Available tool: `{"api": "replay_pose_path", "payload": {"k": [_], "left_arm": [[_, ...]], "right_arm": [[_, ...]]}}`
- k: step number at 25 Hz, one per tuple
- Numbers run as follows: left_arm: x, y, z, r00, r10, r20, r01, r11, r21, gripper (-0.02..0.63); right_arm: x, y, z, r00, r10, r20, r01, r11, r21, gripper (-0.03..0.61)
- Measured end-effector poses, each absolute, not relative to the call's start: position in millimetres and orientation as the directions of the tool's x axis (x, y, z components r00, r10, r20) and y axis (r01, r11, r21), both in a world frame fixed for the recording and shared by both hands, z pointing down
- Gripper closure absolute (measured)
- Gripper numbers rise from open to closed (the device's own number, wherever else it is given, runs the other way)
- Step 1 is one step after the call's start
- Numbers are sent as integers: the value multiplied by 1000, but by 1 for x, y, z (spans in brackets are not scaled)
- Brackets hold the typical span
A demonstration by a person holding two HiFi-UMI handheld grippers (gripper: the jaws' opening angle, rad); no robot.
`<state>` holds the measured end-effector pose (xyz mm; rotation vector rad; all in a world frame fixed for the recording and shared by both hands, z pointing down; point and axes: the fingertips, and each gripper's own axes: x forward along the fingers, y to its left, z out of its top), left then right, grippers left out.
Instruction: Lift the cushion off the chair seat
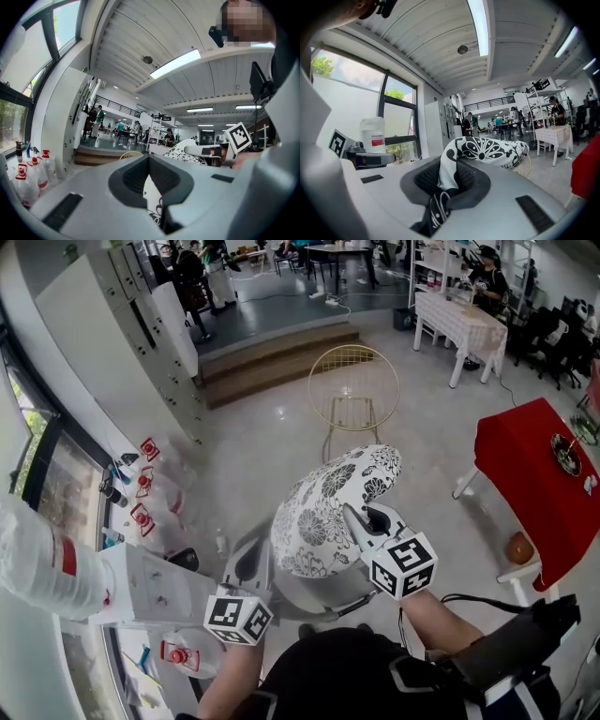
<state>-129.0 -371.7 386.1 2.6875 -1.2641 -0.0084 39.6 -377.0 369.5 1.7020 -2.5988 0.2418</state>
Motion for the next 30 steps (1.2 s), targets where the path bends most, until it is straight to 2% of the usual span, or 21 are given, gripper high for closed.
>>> {"api": "replay_pose_path", "payload": {"k": [4, 15, 30], "left_arm": [[-127, -369, 382, 648, -759, 65, -759, -635, 145, 609], [-124, -358, 367, 668, -744, 24, -741, -662, 116, 609], [-123, -352, 360, 659, -751, 34, -749, -653, 112, 609]], "right_arm": [[35, -370, 358, -435, -898, 60, -899, 430, -83, 540], [41, -369, 353, -404, -913, 58, -913, 398, -91, 543], [42, -366, 357, -407, -911, 72, -910, 398, -116, 543]]}}
